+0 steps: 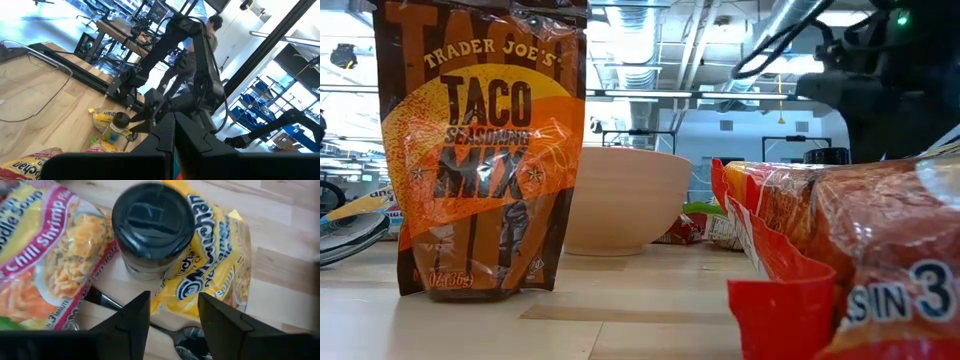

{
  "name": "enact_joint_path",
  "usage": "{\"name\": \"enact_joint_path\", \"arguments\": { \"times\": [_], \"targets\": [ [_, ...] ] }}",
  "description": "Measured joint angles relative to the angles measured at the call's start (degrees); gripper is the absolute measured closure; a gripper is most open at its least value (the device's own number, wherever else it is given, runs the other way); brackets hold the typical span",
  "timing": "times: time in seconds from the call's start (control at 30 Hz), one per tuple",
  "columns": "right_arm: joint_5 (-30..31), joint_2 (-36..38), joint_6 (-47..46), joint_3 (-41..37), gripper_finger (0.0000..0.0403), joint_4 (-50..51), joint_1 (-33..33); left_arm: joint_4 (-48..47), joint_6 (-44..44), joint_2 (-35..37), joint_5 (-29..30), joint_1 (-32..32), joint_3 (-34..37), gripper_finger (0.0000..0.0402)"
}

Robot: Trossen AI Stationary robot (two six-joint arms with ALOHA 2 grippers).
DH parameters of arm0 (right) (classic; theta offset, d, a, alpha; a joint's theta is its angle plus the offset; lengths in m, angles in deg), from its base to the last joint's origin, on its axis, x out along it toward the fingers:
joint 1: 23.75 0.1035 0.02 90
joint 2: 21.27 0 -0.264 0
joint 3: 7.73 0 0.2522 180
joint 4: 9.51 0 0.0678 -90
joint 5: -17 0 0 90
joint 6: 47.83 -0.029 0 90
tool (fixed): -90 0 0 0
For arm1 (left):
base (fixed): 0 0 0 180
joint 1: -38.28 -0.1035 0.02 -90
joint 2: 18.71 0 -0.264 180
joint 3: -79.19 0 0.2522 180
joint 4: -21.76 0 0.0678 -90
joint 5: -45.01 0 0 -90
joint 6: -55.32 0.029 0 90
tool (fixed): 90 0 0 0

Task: Pick & Place Food Item
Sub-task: Put the yellow noodle pack into the transparent bin

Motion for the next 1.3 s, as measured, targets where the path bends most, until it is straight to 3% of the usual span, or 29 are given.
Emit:
{"name": "enact_joint_path", "arguments": {
  "times": [1.3],
  "targets": [
    [0.42, -1.52, -4.71, -0.83, 0.0312, -2.46, -1.6, 1.2, -2.01, 0.0, -0.01, 0.01, 0.0, 0.04]
  ]
}}
